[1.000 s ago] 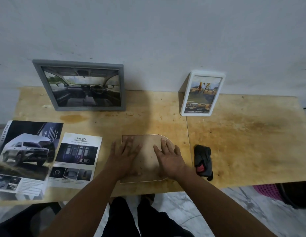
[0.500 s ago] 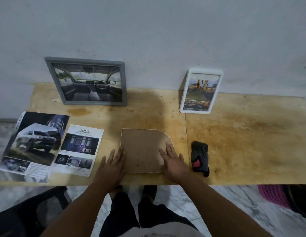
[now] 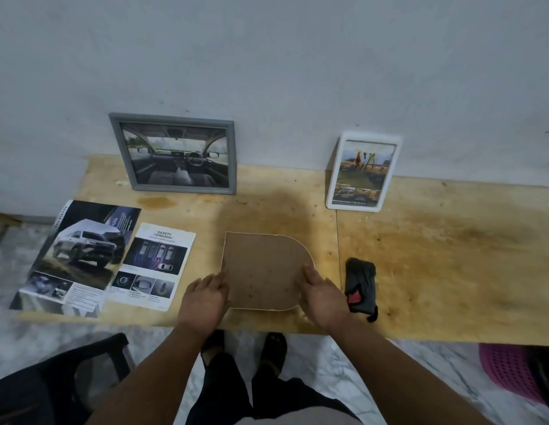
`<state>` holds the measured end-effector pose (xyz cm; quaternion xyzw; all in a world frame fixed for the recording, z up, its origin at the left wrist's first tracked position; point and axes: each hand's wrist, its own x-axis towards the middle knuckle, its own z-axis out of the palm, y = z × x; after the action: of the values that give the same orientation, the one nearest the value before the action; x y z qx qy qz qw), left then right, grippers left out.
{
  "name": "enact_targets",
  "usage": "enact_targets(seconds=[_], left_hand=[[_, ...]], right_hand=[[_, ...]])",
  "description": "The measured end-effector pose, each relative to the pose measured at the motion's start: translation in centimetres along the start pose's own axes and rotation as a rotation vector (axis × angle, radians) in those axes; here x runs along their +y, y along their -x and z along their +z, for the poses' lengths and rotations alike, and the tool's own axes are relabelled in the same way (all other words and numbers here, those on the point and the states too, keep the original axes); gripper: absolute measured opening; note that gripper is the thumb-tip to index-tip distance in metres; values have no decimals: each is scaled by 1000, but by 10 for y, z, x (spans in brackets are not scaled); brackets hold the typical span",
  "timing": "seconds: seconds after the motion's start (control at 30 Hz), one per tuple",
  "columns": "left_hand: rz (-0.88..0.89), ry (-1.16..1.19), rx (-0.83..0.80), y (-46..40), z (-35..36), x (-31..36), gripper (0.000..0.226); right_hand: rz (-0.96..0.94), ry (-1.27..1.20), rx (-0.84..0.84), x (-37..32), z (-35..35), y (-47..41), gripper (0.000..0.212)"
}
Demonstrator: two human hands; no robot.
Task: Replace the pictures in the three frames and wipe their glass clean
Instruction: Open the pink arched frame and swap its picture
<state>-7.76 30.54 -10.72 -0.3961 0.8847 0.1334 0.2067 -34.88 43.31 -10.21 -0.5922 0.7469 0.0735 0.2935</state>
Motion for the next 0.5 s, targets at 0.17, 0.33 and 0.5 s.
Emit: enact_targets(seconds=[0.17,0.33,0.5], left_hand=[[-28,86,-57,13,15,8,68],[-45,54,-209,14,11,14,76],[-84,67,-234,12,22,22,93]], right_hand=[[-10,-13,-71,3,5,-2,68],[-30,121,-207,-7,1,-3,90],[-1,-13,-280,-4,-13,-15,87]])
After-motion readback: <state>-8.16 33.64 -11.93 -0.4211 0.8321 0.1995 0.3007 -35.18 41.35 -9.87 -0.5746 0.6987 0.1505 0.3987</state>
